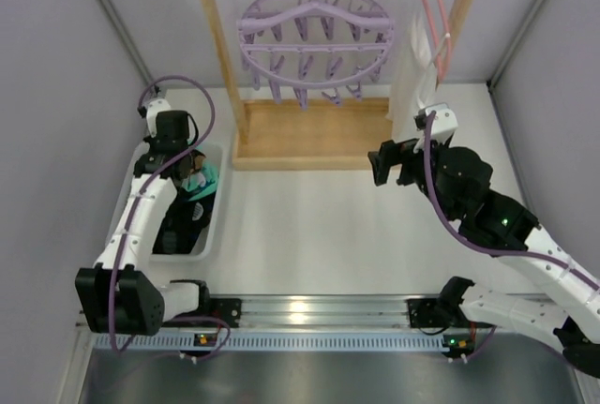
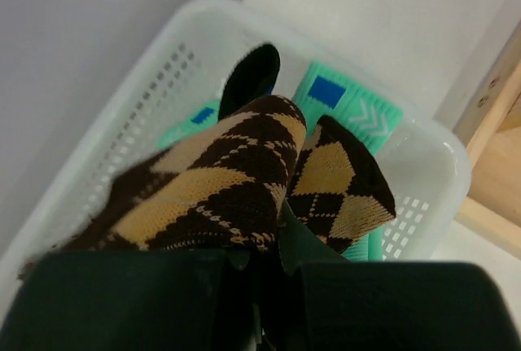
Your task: Remove the socks clipped to the hanger
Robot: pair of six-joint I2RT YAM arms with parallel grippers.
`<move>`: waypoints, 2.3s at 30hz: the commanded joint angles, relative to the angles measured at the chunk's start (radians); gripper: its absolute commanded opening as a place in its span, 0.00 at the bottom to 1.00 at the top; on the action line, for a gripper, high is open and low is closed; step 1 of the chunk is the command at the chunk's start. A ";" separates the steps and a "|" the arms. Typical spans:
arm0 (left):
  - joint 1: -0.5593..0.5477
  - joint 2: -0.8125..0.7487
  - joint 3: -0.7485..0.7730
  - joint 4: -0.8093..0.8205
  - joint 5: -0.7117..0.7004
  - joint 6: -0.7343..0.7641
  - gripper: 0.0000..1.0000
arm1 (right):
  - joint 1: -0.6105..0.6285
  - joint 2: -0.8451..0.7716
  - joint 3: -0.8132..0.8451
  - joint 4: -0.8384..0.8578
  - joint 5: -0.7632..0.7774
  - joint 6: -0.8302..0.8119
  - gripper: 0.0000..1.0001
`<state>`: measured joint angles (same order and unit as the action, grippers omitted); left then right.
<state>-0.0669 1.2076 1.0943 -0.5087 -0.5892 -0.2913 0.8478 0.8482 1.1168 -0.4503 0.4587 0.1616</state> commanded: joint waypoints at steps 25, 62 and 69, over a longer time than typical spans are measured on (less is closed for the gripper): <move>0.228 -0.031 -0.149 -0.083 0.158 -0.356 0.51 | -0.004 -0.058 -0.150 0.127 -0.049 0.009 0.99; -0.281 -0.882 -0.083 -0.321 0.324 0.119 0.98 | -0.006 -0.495 -0.158 -0.360 0.285 -0.003 0.99; -0.300 -0.869 -0.096 -0.314 0.304 0.098 0.98 | -0.006 -0.469 -0.138 -0.366 0.313 -0.008 1.00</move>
<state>-0.3630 0.3233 1.0039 -0.8318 -0.2539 -0.1886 0.8478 0.3630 0.9443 -0.7944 0.7441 0.1673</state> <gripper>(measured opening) 0.984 0.993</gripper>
